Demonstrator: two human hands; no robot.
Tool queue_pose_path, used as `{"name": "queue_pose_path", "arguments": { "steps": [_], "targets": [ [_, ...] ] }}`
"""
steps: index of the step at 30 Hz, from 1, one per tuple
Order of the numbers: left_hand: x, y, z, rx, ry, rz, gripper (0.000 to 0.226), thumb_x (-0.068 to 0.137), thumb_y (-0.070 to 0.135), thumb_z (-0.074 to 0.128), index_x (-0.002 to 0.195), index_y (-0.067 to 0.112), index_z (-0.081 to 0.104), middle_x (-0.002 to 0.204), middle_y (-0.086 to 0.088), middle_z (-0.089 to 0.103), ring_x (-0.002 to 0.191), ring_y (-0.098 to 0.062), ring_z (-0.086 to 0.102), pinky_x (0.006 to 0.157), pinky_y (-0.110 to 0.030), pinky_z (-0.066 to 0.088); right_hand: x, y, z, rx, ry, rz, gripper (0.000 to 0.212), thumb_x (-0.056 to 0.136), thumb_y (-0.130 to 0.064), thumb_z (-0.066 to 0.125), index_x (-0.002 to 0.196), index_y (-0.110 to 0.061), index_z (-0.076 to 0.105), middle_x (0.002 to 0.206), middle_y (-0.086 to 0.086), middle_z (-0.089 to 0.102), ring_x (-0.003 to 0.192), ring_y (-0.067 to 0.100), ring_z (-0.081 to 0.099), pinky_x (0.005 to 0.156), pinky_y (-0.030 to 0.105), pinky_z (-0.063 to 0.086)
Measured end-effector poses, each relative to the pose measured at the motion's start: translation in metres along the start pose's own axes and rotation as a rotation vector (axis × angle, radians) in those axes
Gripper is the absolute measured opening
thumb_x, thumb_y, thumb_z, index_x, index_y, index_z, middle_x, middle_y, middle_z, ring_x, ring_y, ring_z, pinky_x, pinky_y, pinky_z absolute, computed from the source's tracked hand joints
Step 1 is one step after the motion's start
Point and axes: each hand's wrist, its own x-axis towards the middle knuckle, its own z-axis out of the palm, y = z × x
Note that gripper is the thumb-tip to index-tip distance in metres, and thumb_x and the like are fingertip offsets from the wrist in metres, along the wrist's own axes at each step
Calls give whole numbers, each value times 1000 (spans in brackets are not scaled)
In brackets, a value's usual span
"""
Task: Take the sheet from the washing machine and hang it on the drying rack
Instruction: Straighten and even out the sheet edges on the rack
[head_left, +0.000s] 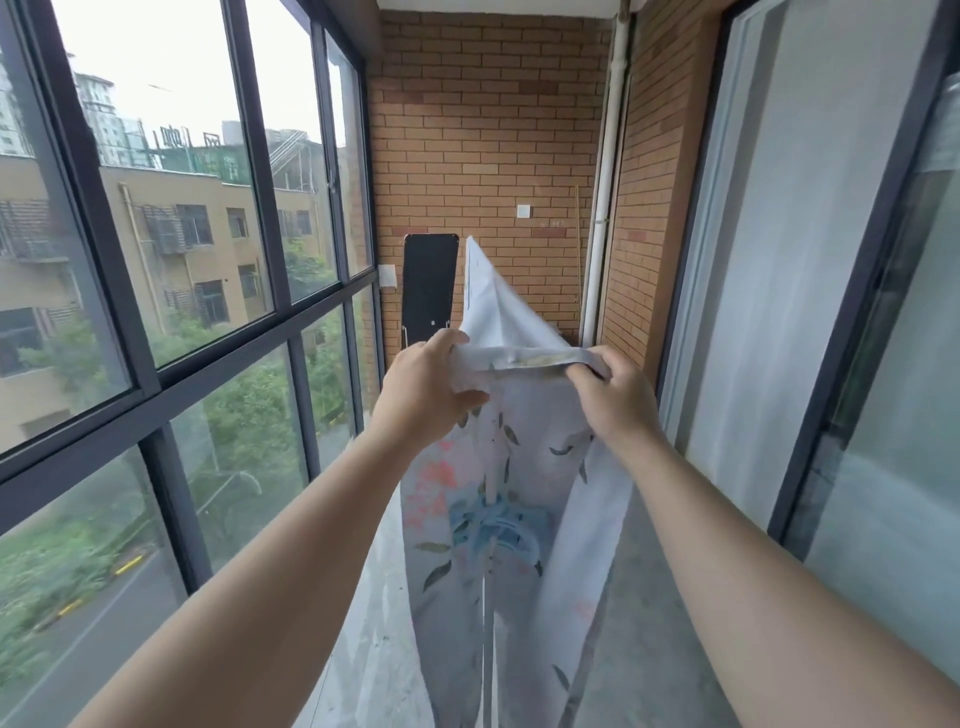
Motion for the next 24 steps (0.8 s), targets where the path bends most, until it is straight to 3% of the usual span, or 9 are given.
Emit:
{"name": "queue_pose_path", "arguments": {
  "steps": [3,5,8,10,12,14,17,21,24],
  "targets": [
    [13,2,-1,-43,-21,27,44,84,-2,54,115,23,73,94,1,72,89,-21,66,70,-31,56,6,1,4,-38,-111,-54,30,72,-44,65,99,-34,72,103,-5,67,94,10,62,70,22,45],
    [25,2,-2,-112,-42,-10,41,85,-3,45,103,19,75,86,2,69,77,-18,63,56,-25,48,11,2,9,-40,-168,-44,39,68,-44,62,106,-39,70,112,1,62,102,15,59,76,25,47],
    [43,-3,-4,-172,-6,-23,23,91,6,49,92,10,71,91,-2,62,79,-19,55,56,-22,37,18,5,15,-180,-128,-89,26,88,-30,67,113,-26,70,107,6,52,97,22,51,79,29,41],
    [53,-5,-4,-210,-34,-16,18,93,7,50,91,7,67,91,-2,57,79,-19,51,57,-21,35,26,6,21,-220,-10,-110,17,97,-30,62,100,-16,71,97,8,52,94,27,51,74,29,36],
    [62,-3,-5,-316,-65,-46,17,95,9,48,87,7,63,79,-1,55,68,-16,48,52,-25,33,34,-1,27,-154,52,-81,21,100,-31,56,95,-14,68,97,7,57,94,28,55,70,30,37],
    [72,-2,-5,-446,-81,-88,19,96,12,48,85,8,63,70,1,55,59,-14,45,47,-24,32,41,-12,29,-44,42,-18,25,102,-31,50,102,-15,69,97,7,65,88,20,58,67,30,41],
    [91,-7,-2,-503,-105,-112,17,94,15,53,86,3,64,66,0,52,54,-13,40,39,-17,29,52,-26,37,200,37,107,29,99,-37,51,108,-19,72,96,4,70,89,21,62,74,32,44],
    [119,-16,8,-566,-181,-120,18,94,21,59,101,6,66,74,-4,57,54,-13,44,42,-18,32,87,-28,49,485,45,240,21,92,-29,58,85,-23,76,85,0,74,87,25,68,73,33,47],
    [138,-22,22,-538,-245,-73,31,95,29,62,91,-1,62,67,-5,48,49,-12,38,43,-21,27,120,-24,60,595,-12,249,24,89,-27,61,72,-22,78,79,-2,75,82,20,68,73,31,47]
  ]
}}
